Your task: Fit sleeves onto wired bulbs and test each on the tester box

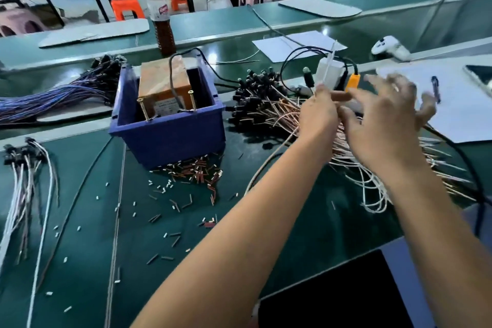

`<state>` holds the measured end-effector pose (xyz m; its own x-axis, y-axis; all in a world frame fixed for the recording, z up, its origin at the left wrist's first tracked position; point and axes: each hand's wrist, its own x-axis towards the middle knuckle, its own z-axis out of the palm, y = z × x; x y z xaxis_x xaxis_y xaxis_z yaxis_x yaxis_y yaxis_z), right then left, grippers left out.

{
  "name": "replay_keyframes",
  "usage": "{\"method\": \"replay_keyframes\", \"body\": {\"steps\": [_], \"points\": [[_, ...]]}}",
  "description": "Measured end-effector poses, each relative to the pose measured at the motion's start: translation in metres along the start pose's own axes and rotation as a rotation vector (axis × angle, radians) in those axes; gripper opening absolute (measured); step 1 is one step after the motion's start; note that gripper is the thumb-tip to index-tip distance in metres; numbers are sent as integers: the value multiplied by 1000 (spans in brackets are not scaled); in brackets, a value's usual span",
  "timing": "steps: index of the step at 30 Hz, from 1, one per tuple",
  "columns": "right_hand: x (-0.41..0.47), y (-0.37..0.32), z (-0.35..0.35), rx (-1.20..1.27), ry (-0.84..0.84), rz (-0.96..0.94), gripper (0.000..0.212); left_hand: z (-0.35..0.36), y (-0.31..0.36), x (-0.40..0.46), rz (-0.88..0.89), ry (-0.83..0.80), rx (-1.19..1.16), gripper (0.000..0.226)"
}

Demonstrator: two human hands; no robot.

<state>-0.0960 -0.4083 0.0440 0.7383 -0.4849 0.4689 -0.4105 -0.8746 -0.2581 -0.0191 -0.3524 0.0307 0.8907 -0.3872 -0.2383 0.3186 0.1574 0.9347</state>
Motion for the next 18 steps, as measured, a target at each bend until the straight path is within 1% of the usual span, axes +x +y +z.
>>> {"method": "replay_keyframes", "body": {"steps": [2,5,6,8,10,11,12,13,14,15,18], "points": [[1,1,6,60,-65,-53,34,-3,-5,4,14,59,22,54],[1,-3,10,407,-178,-91,35,-7,-6,1,47,98,8,47],[0,-5,12,444,-186,-105,37,-7,-6,-1,47,106,-5,46],[2,-6,16,429,-158,-125,36,-10,-6,-1,72,85,19,44],[7,-5,18,432,-95,-113,25,-12,-6,0,151,57,91,46],[9,-3,18,426,-64,-102,18,-16,-6,-1,211,37,158,55],[12,0,18,404,-34,-84,17,-21,-7,1,280,40,263,68],[13,4,17,367,-7,-61,17,-26,-8,4,340,62,368,75],[14,8,17,326,11,-40,18,-32,-8,6,383,95,429,72],[15,11,18,284,16,-16,17,-38,-8,8,415,126,448,65],[18,6,24,168,-48,26,16,-54,-4,14,542,215,532,58]]}}
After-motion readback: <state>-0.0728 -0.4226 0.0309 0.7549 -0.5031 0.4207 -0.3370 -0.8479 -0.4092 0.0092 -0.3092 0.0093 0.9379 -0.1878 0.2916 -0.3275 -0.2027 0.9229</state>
